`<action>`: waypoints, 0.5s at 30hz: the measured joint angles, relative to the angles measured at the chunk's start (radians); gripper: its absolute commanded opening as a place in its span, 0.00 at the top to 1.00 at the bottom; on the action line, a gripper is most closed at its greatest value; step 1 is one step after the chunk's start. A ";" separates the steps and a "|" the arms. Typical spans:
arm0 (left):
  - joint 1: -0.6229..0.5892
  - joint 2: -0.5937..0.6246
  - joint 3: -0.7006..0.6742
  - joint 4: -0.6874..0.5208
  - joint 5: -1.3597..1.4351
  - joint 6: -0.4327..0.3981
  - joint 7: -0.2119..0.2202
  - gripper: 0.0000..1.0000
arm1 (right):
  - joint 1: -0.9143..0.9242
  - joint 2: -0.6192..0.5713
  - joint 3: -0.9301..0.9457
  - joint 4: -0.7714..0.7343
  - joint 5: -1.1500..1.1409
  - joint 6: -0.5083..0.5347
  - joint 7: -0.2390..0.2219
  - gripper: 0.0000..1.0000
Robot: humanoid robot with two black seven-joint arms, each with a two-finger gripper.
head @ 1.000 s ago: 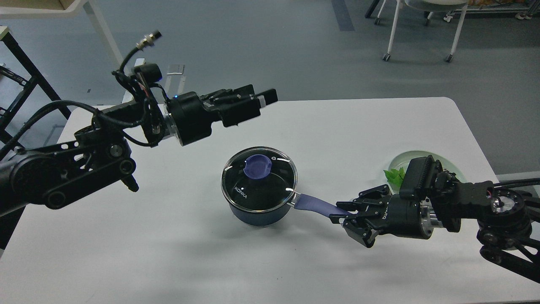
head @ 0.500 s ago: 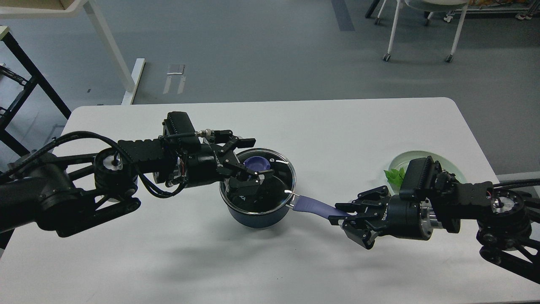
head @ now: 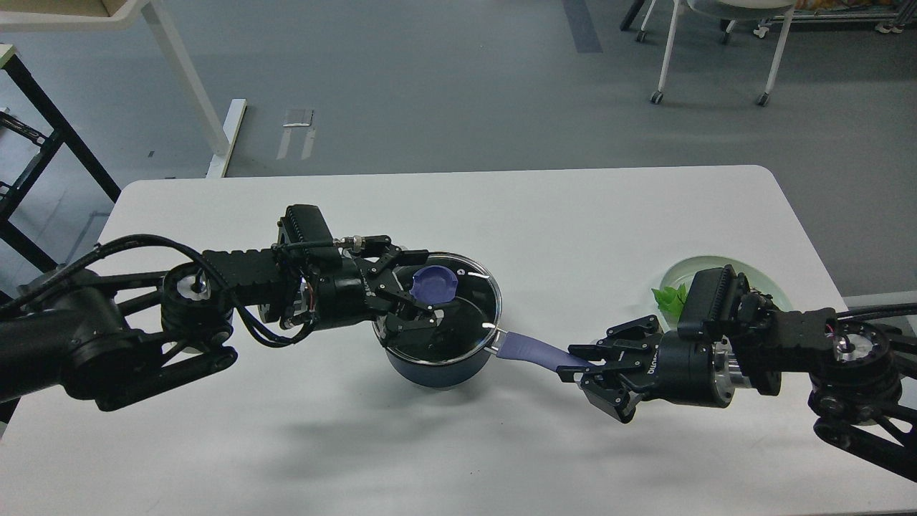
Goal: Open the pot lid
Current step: 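Close the left gripper on the purple lid knob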
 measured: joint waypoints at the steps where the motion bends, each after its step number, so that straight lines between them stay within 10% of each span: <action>1: 0.005 0.000 0.000 0.005 0.000 0.000 0.000 0.08 | 0.000 0.000 0.000 0.000 0.000 0.000 0.000 0.80; 15: 0.016 0.000 -0.002 0.015 -0.006 0.003 -0.012 0.47 | -0.001 0.004 -0.001 0.000 0.000 0.000 0.000 0.80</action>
